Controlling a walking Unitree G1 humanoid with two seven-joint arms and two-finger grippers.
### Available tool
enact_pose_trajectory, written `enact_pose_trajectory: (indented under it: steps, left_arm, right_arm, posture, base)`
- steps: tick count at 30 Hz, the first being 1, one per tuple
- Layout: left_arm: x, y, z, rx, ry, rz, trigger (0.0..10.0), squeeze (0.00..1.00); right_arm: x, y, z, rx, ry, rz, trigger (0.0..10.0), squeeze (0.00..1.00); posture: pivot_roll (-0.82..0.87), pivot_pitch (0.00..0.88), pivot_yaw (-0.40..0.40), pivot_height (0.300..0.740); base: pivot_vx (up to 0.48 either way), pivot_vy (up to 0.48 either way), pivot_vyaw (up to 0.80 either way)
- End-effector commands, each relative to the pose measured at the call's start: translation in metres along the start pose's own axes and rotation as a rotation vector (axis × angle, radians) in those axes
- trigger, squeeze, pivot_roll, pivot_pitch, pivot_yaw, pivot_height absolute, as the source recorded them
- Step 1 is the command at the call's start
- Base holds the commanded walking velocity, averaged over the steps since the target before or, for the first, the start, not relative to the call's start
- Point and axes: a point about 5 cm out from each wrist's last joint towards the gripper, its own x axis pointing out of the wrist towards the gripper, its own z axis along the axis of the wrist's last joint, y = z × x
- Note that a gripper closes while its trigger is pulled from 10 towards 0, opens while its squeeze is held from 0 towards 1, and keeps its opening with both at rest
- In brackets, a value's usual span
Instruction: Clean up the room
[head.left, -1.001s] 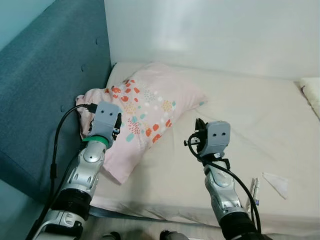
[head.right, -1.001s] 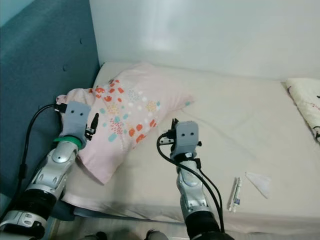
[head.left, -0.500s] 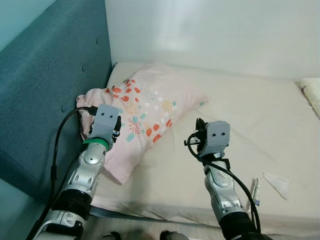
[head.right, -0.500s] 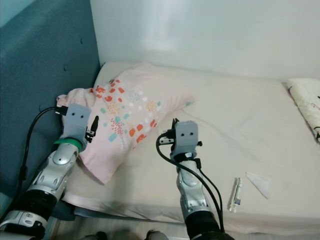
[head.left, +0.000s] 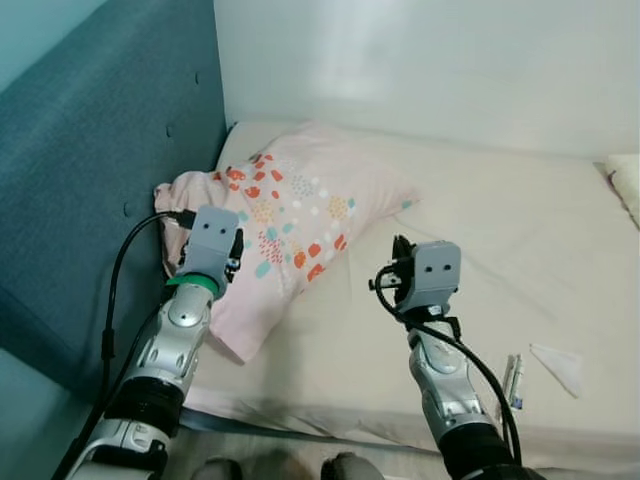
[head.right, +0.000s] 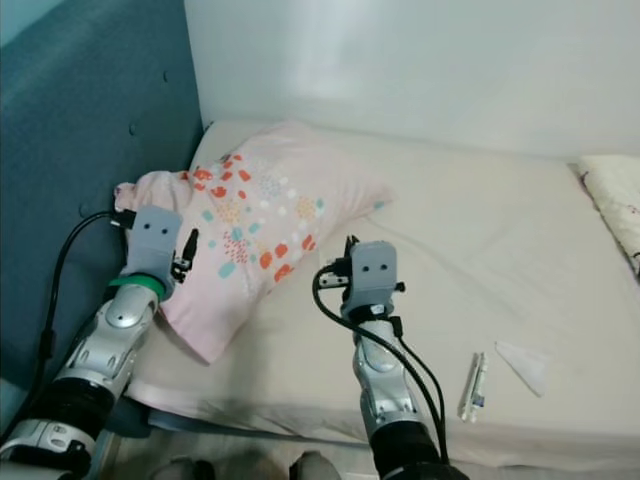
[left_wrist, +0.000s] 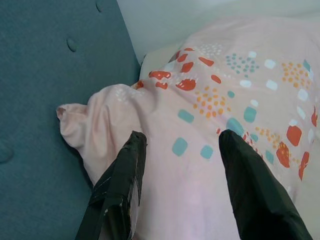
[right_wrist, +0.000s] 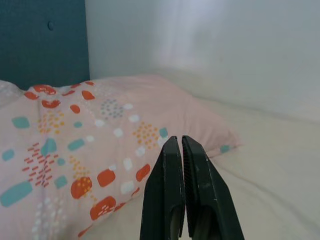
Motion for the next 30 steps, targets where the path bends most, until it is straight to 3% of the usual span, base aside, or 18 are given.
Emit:
enact_pose_trajectory:
  steps: [1,10,30]
  left_arm:
    - [-0.0027,-0.0050,-0.0096,0.005,0.034,-0.015,10.0,0.00]
    - [-0.0030,-0.0055,-0.0103,0.008,0.036,-0.021,10.0,0.00]
    - [-0.0020,-0.0067,-0.0105,0.019,0.035,-0.035,10.0,0.00]
  right_arm:
    - [-0.0049,-0.0025,-0.0067,-0.003,0.031,-0.011,10.0,0.00]
    - [-0.0056,-0.0020,-0.0070,0.000,0.032,-0.016,10.0,0.00]
    - [-0.0050,-0.0009,-0.0061,0.017,0.028,-0.026,10.0,0.00]
  posture:
    - [-0.09,0.087,0.021,0.626]
    - [-0.09,0.090,0.027,0.596]
    - [-0.09,0.087,0.038,0.596]
  base:
    - [0.000,0.000,0.00]
    - [0.000,0.000,0.00]
    - [0.000,0.000,0.00]
